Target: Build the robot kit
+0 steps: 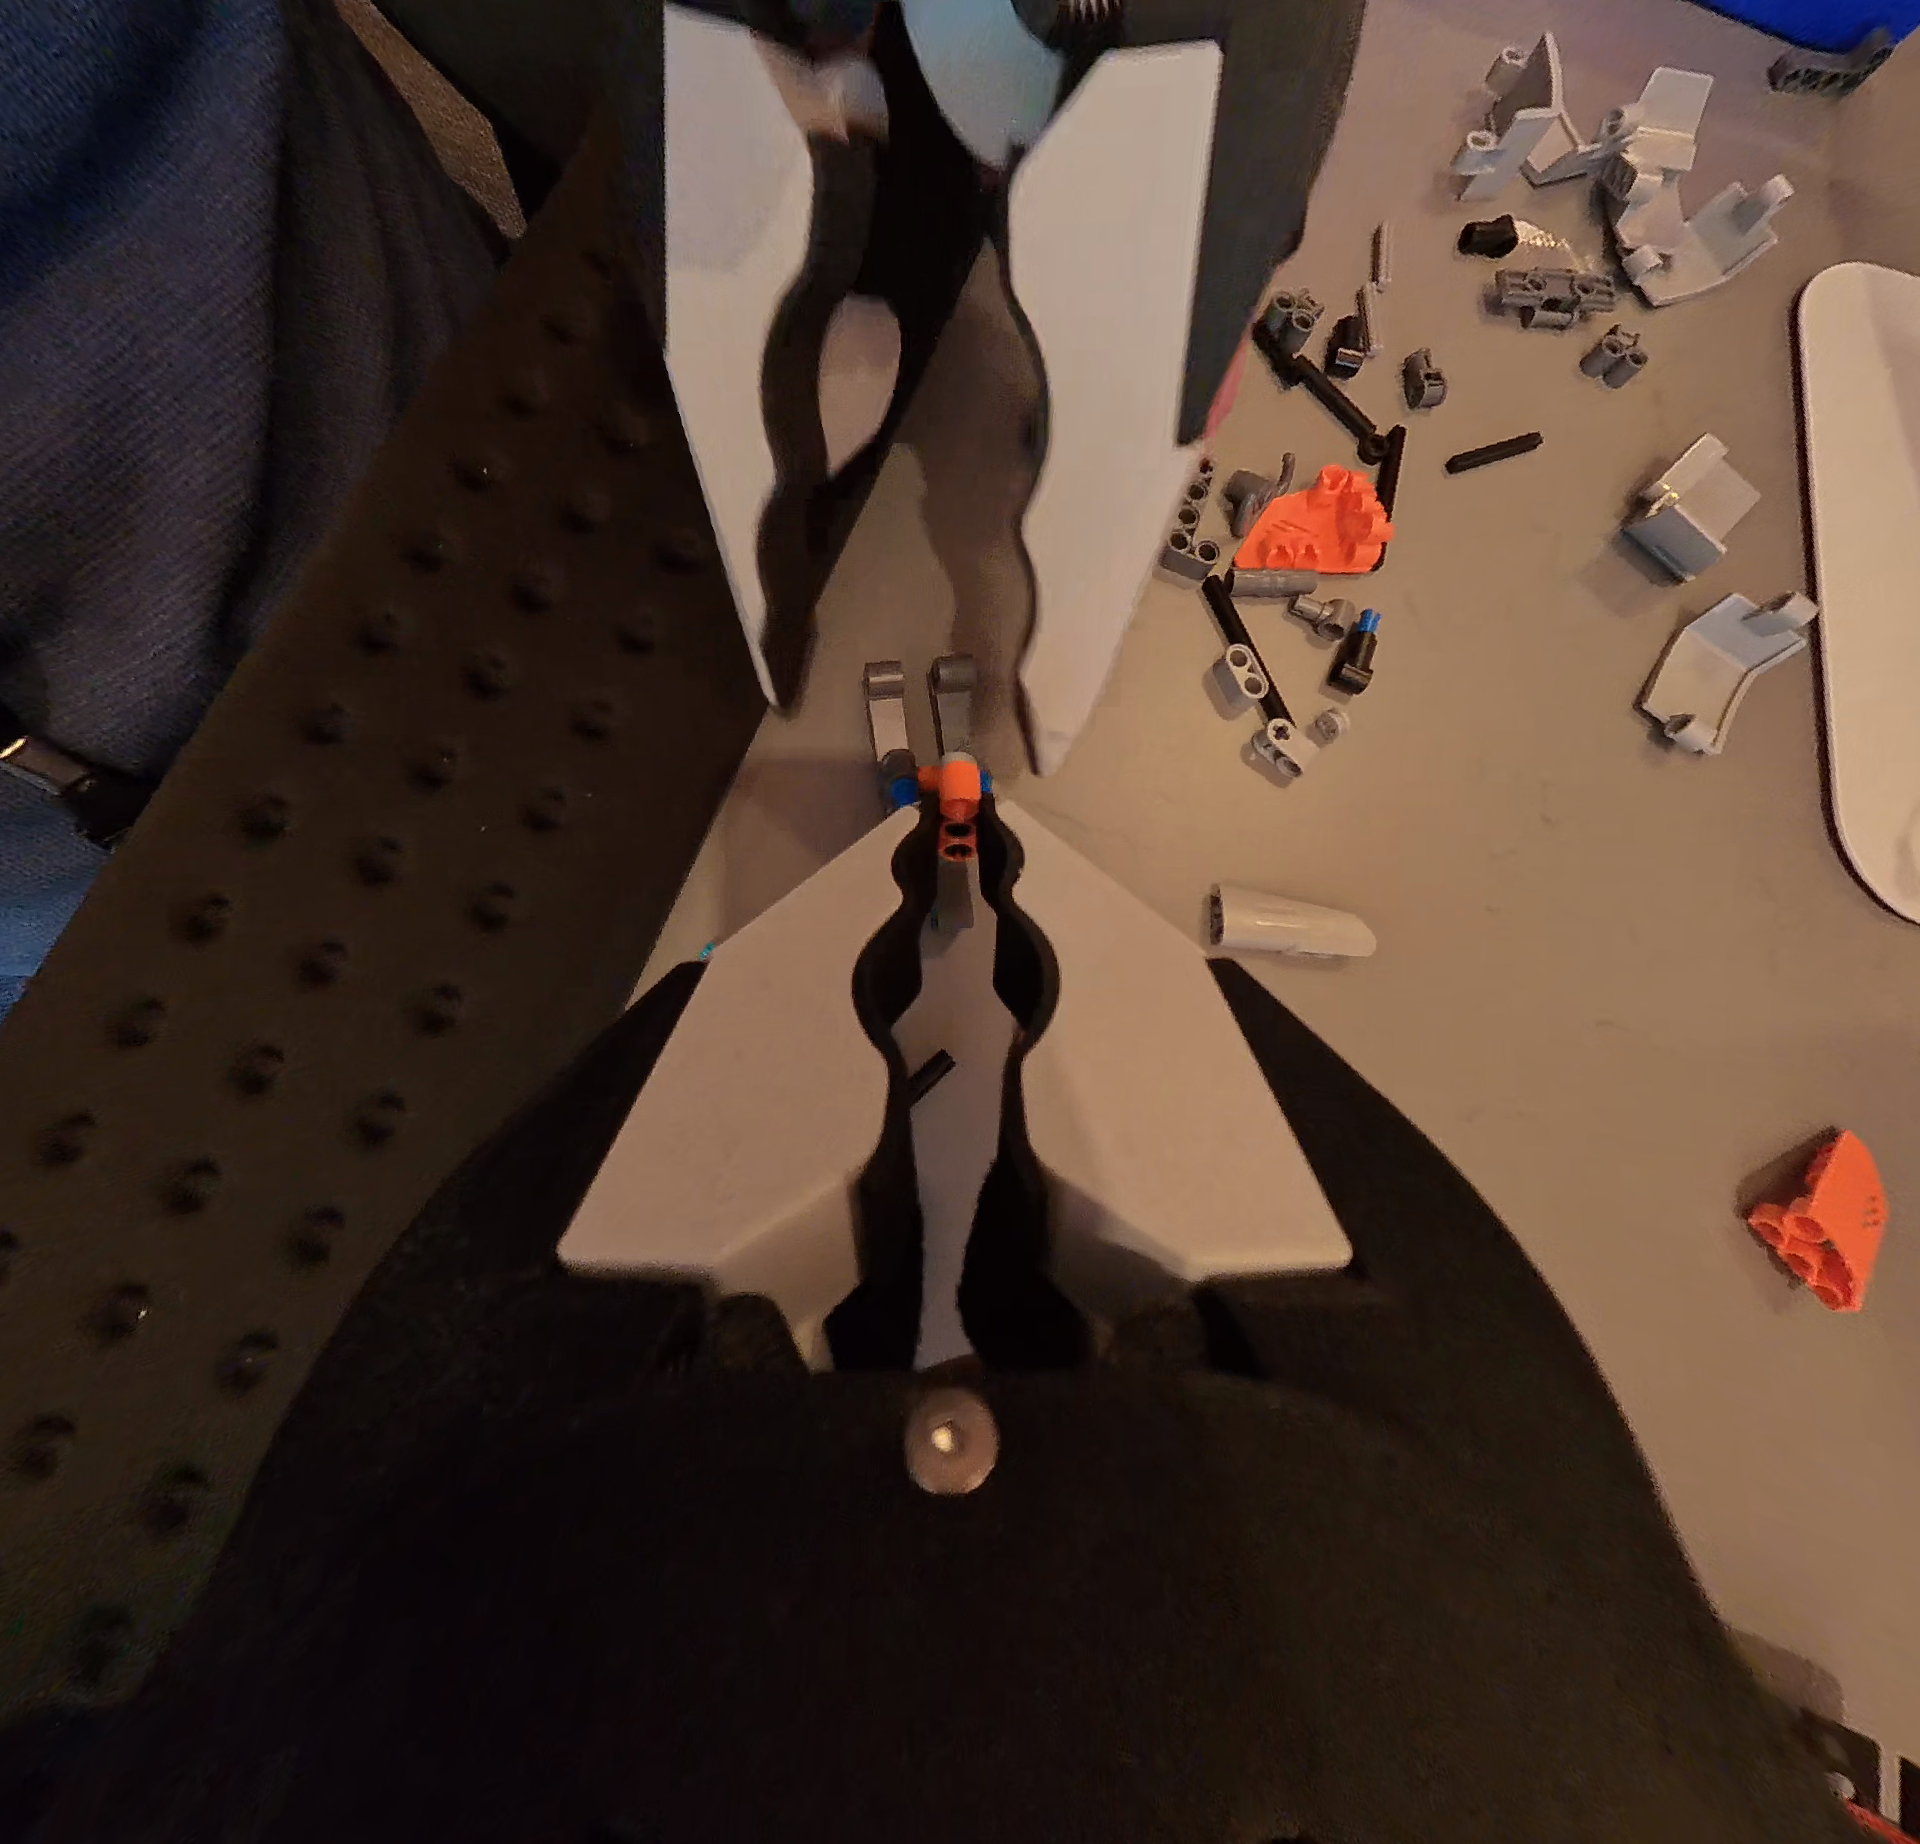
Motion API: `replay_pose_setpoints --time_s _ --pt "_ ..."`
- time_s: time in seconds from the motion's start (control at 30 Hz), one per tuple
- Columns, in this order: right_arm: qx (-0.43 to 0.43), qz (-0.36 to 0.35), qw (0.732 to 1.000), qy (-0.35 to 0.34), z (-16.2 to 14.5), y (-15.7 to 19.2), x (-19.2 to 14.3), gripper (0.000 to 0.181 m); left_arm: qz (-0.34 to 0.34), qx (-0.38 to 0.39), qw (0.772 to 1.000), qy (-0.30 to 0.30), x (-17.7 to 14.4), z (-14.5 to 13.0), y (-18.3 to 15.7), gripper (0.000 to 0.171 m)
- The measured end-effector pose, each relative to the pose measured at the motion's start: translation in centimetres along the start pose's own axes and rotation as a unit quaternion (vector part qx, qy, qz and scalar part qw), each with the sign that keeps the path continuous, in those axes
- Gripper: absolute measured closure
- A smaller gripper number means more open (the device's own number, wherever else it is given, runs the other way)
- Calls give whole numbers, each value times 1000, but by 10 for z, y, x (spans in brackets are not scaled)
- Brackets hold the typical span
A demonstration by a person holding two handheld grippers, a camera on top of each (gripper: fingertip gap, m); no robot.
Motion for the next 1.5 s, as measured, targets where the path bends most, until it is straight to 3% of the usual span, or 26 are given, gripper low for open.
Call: replay_pose_setpoints --time_s 0.1,0.23,1.17,1.5 --pt "-5 -4 1000 5 -1 0 1 176 25 -31 999 32 13 -12 6 121" --pt "-7 -3 1000 1 0 1 2 176 23 -44 999 5 17 -9 7 146" --pt "-5 -37 999 24 -7 5 4 176 4 -12 999 -39 20 -9 8 146" --pt "36 -29 999 1 -4 5 6 177 5 -11 999 -42 20 -9 8 146"
Point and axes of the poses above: each gripper's, where its closed fingertips meet, x out along the fingers, z out of its top, y = z × x across the jaws, the point moved 2 cm from there along -x, back along the fingers, and after that the axes turned 8 degrees about -z, right-handed, at the moved point
